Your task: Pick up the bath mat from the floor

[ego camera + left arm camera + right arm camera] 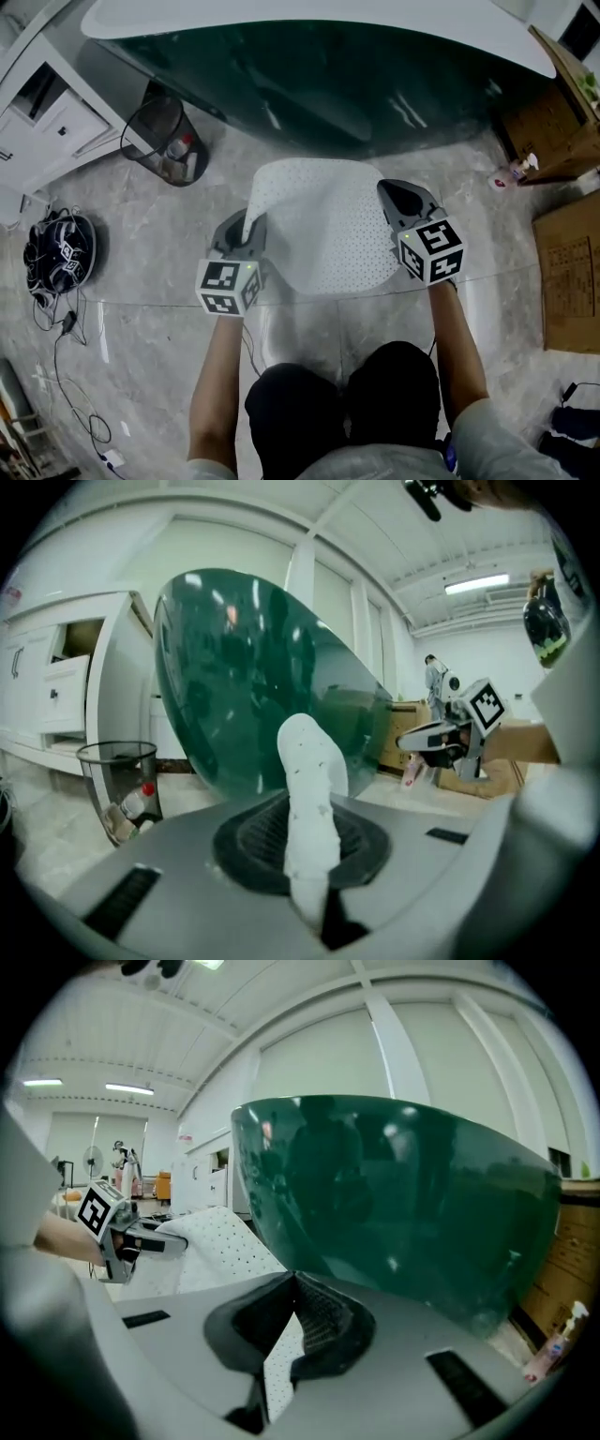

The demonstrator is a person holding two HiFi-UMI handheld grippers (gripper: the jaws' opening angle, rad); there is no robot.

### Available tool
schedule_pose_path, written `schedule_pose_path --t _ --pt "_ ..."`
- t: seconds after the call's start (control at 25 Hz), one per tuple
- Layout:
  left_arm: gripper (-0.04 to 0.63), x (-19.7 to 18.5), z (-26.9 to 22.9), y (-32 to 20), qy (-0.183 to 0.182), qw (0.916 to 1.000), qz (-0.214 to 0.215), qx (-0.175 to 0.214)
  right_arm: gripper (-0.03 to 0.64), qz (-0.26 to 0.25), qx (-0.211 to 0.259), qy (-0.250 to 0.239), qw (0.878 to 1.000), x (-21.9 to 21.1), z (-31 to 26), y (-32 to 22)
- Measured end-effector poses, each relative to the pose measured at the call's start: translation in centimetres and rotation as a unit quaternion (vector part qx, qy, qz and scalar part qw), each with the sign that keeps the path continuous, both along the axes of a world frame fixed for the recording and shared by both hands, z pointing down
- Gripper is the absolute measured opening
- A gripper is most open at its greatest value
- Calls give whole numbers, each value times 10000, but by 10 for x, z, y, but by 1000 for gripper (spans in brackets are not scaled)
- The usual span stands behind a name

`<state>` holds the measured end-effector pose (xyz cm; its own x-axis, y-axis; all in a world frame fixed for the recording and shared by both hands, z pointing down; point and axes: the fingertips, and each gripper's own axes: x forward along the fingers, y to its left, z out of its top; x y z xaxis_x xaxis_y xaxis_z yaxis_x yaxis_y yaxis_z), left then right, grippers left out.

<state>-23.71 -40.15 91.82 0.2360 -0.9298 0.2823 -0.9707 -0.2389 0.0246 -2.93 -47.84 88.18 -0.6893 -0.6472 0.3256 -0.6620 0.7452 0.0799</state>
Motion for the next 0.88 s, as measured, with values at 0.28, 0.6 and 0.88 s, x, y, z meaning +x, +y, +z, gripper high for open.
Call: schedule_pose_path --t 0.28,0.6,0.88 --pt "40 -19 -64 -1 124 9983 -153 544 12 -68 187 -182 9996 -15 -46 -7" --pt "40 -29 -132 30 139 9987 -458 -171 12 -113 -220 -130 9996 -27 -149 17" --pt "38 -31 -245 56 523 9952 -689 -450 12 -25 -451 -6 9990 -18 -277 37"
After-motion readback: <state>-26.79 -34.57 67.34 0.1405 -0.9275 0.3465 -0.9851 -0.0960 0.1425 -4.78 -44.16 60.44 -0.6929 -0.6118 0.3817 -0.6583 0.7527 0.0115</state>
